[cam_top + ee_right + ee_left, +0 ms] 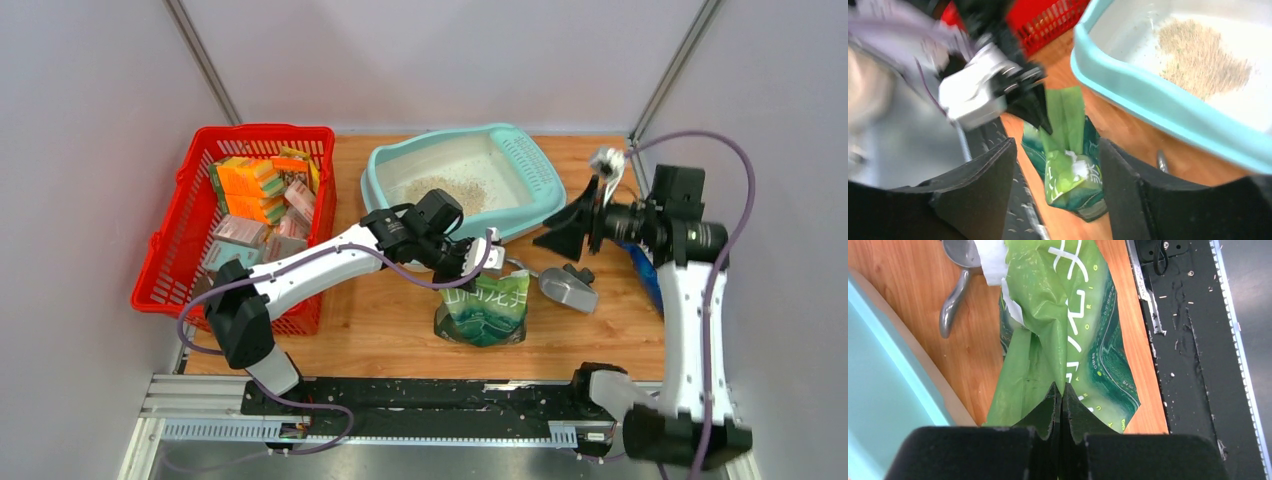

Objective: Fill the litter box with clean litter

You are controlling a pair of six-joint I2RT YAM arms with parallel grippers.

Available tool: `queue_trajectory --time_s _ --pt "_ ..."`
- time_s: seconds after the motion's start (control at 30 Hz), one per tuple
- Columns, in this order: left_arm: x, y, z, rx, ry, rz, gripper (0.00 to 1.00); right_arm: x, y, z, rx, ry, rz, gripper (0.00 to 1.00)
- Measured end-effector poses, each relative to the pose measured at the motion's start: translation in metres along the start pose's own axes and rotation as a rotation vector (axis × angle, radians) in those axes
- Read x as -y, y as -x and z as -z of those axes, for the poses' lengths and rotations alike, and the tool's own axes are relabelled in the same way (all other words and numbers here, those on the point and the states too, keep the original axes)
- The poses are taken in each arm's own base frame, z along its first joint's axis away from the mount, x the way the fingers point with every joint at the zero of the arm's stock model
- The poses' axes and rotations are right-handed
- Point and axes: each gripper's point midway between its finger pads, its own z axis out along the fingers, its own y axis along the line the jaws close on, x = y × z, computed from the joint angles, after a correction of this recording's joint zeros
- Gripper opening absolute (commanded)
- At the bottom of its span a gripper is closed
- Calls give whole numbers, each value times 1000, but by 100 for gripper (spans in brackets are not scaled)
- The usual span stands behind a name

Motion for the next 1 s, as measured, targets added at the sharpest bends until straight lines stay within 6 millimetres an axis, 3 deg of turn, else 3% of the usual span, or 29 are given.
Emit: queue_trajectory --time_s 0.1,0.13,0.17,0.23,0.5,0.8,1.0 --pt "0 -1 1 17 -8 24 1 -49 -33 -3 -14 48 366 71" --pt "0 -1 1 23 -11 33 1 -51 -50 -6 -32 58 450 71" --pt "0 -1 1 27 -14 37 1 -73 -56 -3 -20 96 538 71" --pt "1 -1 2 35 -22 48 1 -81 -69 -4 -27 127 706 71" --pt "3 -1 3 56 -43 84 1 -42 -107 -37 -191 195 922 71" --pt "4 -2 4 79 -57 127 1 -38 -133 -55 -242 262 1044 61" --pt "4 -2 5 85 -61 145 0 -19 -154 -64 -256 204 1049 56"
